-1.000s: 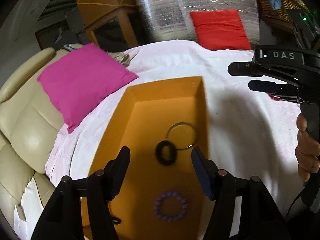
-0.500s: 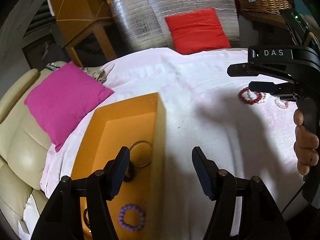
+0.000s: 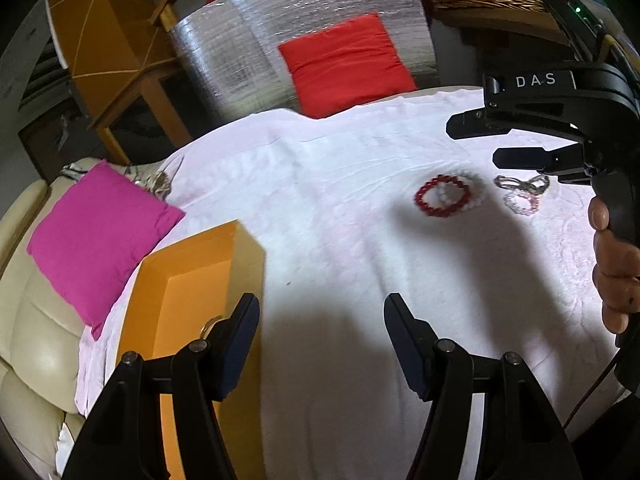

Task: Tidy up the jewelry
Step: 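Move both open tools back over the remaining jewelry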

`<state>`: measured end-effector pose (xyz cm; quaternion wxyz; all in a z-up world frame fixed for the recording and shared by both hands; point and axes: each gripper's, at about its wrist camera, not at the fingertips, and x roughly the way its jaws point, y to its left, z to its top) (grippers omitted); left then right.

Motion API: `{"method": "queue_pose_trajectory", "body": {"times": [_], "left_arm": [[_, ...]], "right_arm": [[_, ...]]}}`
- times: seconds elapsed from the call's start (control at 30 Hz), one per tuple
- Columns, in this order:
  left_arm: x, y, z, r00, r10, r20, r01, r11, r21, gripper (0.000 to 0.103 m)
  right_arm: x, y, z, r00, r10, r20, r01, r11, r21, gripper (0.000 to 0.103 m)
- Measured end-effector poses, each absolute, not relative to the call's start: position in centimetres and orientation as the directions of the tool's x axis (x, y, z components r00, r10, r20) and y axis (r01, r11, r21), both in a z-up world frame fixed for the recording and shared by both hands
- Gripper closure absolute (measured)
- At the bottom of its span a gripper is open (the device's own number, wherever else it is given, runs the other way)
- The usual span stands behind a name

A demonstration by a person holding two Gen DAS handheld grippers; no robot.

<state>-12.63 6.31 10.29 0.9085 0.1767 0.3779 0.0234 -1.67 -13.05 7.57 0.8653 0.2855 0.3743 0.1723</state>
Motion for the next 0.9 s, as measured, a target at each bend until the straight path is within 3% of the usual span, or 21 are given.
{"method": "queue_pose_trajectory", "body": {"times": [0.43,0.7,0.9], "left_arm": [[-10.6,1.4,9.6,0.716,0.102,-0.691,0.179,0.929,0.323,0.037],[-7.1,-2.3,8.6,0.672,-0.067,-0.737,0.296,0.937,0.185,0.037],[-4.5,-5.5,7.6,0.639,-0.163,-0.752,0.385,0.914,0.128,0.037]], "right_arm": [[-1.7,-21.1,7.9,0.713,0.453,-0.536,0.005,0.76,0.649,0.039],[-1.3,-29.2,5.6,0.737,0.445,-0.509,0.17,0.606,0.777,0.039],[-1.1,-31.0,3.6,0.709,0.457,-0.537,0.27,0.528,0.805,0.039]]}}
